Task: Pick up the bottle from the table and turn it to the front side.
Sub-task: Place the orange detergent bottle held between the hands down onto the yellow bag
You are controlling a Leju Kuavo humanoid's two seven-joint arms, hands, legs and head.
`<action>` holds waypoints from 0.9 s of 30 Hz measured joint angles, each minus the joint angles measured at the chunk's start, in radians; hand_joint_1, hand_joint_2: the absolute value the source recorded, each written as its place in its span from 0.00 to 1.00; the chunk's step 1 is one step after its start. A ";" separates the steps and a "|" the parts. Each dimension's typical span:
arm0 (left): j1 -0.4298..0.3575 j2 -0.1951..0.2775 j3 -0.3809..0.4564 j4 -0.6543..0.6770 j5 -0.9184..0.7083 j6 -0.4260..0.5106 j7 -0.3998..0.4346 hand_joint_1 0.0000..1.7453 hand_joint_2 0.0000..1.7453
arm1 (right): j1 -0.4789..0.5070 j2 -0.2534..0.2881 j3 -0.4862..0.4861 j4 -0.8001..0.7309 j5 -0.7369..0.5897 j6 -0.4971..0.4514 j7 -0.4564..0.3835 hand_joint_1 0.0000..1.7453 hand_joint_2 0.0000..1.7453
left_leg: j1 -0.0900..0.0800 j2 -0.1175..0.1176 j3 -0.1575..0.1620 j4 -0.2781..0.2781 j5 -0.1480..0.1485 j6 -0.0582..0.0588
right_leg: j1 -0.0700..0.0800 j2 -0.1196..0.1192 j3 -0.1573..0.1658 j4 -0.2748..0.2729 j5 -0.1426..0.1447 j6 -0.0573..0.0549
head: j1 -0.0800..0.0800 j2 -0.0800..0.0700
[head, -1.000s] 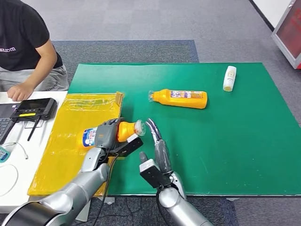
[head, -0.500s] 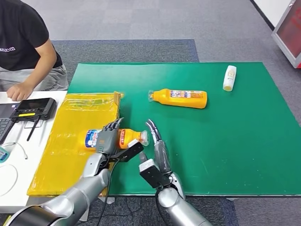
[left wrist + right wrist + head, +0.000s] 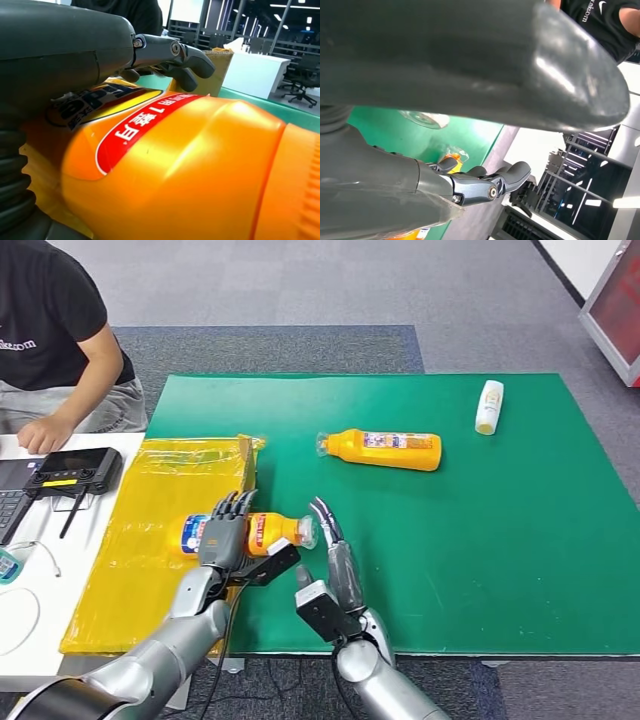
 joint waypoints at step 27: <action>0.042 -0.051 0.091 -0.048 0.022 -0.003 -0.146 0.00 0.00 | 0.001 0.000 -0.049 0.033 -0.014 0.000 -0.033 0.00 1.00 | 0.000 0.000 -0.018 0.001 0.004 0.001 | 0.000 0.000 -0.020 0.000 0.005 0.002 | 0.000 0.000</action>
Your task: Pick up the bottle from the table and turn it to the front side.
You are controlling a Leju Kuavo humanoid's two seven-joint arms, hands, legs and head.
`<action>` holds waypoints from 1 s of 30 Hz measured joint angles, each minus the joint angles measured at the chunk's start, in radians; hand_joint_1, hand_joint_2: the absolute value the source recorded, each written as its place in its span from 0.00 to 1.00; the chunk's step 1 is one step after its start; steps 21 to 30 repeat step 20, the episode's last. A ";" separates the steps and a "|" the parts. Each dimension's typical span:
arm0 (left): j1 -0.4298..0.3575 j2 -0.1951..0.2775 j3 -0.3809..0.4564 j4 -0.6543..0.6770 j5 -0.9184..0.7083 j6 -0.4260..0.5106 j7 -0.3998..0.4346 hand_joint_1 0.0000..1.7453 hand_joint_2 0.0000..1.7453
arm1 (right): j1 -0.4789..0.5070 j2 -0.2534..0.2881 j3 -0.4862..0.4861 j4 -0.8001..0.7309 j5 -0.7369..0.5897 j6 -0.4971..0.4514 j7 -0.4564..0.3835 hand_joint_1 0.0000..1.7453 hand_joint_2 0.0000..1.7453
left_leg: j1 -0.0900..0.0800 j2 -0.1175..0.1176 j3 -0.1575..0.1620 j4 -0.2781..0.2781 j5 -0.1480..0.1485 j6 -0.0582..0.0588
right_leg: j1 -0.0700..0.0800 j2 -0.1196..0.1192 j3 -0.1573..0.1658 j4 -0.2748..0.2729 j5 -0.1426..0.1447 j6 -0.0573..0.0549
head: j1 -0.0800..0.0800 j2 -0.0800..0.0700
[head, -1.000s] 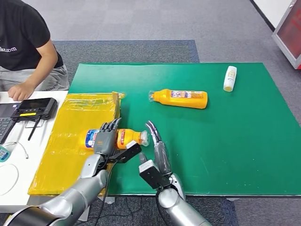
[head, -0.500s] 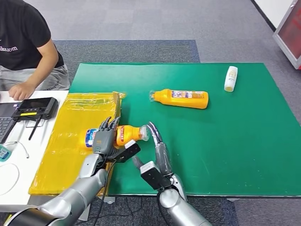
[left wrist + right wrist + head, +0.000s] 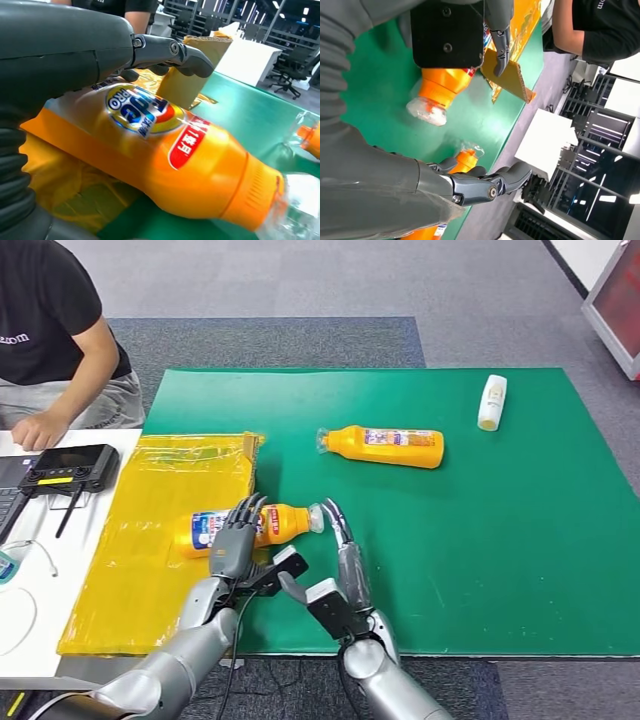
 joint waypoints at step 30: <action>0.125 0.007 -0.083 -0.277 0.417 -0.105 -0.231 0.00 1.00 | 0.024 0.005 0.000 -0.053 -0.011 -0.011 -0.021 0.00 1.00 | 0.000 0.002 -0.002 0.000 -0.001 0.000 | 0.000 0.002 -0.004 0.000 -0.001 0.000 | 0.000 0.000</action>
